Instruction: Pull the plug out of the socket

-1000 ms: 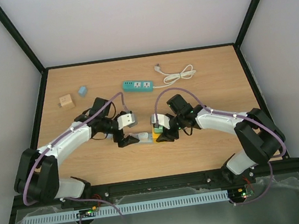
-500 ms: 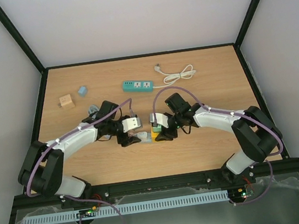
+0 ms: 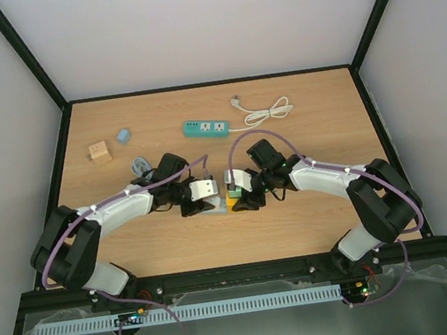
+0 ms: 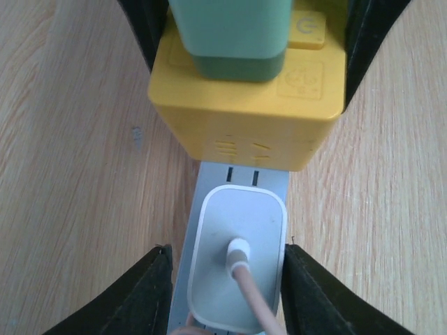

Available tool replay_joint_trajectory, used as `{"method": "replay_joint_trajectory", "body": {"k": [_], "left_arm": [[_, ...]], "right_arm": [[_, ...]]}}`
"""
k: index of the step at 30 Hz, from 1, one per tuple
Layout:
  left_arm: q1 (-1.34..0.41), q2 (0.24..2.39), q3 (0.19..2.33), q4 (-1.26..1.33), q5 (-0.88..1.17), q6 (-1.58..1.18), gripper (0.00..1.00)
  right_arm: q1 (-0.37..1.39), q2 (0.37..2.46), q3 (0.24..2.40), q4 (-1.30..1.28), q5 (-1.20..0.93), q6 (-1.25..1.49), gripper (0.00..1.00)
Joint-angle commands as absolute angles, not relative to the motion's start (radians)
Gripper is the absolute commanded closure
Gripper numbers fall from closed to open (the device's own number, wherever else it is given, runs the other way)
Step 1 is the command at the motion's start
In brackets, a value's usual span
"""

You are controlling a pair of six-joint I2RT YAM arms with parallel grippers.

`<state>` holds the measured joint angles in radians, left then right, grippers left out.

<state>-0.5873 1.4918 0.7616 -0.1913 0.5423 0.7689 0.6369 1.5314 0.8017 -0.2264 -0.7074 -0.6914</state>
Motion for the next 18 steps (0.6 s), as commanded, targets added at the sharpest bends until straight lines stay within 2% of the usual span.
{"method": "replay_joint_trajectory", "body": {"k": [1, 3, 7, 18], "left_arm": [[-0.609, 1.49, 0.743, -0.182, 0.533, 0.787, 0.6], [-0.608, 1.487, 0.747, -0.187, 0.538, 0.781, 0.68], [-0.591, 1.482, 0.757, -0.182, 0.555, 0.764, 0.77], [-0.559, 1.462, 0.783, -0.163, 0.62, 0.747, 0.82]], "right_arm": [[0.636, 1.549, 0.784, -0.125, -0.607, -0.726, 0.72], [0.637, 1.551, 0.784, -0.12, -0.595, -0.724, 0.73], [0.638, 1.561, 0.781, -0.094, -0.543, -0.736, 0.76], [0.638, 1.599, 0.802, -0.108, -0.501, -0.747, 0.8]]}}
